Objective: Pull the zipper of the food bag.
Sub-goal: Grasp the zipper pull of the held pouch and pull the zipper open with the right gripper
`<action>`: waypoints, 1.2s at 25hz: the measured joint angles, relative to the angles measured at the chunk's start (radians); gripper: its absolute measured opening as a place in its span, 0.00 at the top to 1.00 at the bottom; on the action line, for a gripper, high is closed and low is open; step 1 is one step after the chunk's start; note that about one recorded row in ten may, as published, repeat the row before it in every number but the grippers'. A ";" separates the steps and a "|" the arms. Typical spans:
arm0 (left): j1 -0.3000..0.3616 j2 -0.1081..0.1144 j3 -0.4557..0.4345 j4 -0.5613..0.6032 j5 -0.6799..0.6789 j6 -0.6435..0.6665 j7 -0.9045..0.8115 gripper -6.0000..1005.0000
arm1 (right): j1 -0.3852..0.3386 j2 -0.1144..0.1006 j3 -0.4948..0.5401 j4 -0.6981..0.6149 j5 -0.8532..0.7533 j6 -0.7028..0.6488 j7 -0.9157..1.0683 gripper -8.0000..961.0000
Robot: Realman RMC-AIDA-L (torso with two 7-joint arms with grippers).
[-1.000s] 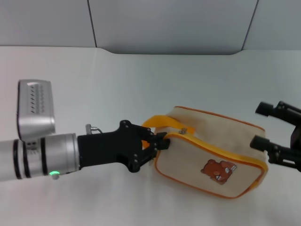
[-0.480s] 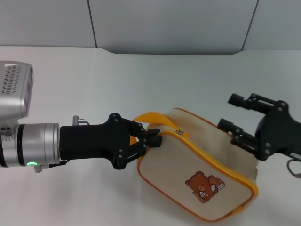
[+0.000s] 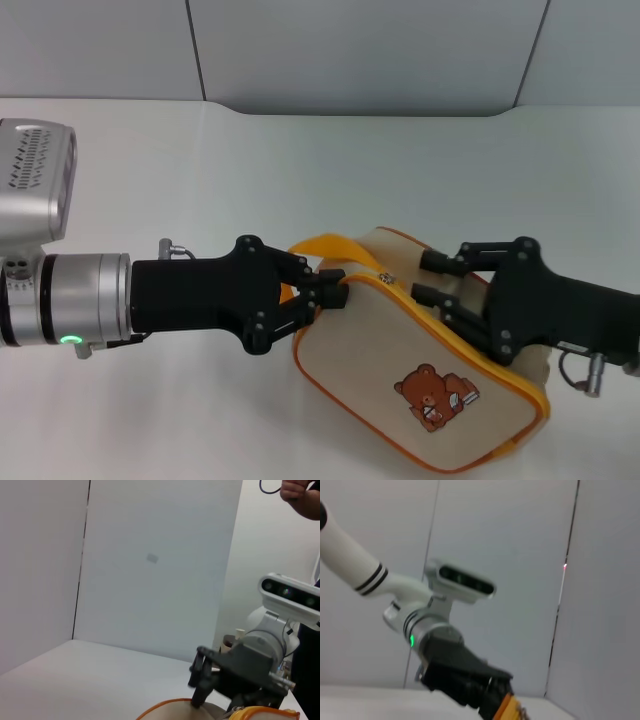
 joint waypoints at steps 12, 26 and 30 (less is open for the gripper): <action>-0.010 -0.004 0.001 0.007 0.009 0.004 -0.012 0.91 | 0.041 0.003 -0.019 0.075 0.003 0.056 -0.098 0.72; -0.010 -0.004 0.001 0.006 0.009 0.000 -0.012 0.92 | 0.042 0.003 -0.068 0.085 0.043 0.040 -0.139 0.74; -0.009 -0.005 0.001 0.005 0.009 0.001 -0.012 0.92 | 0.050 0.003 -0.080 0.089 0.041 0.043 -0.139 0.74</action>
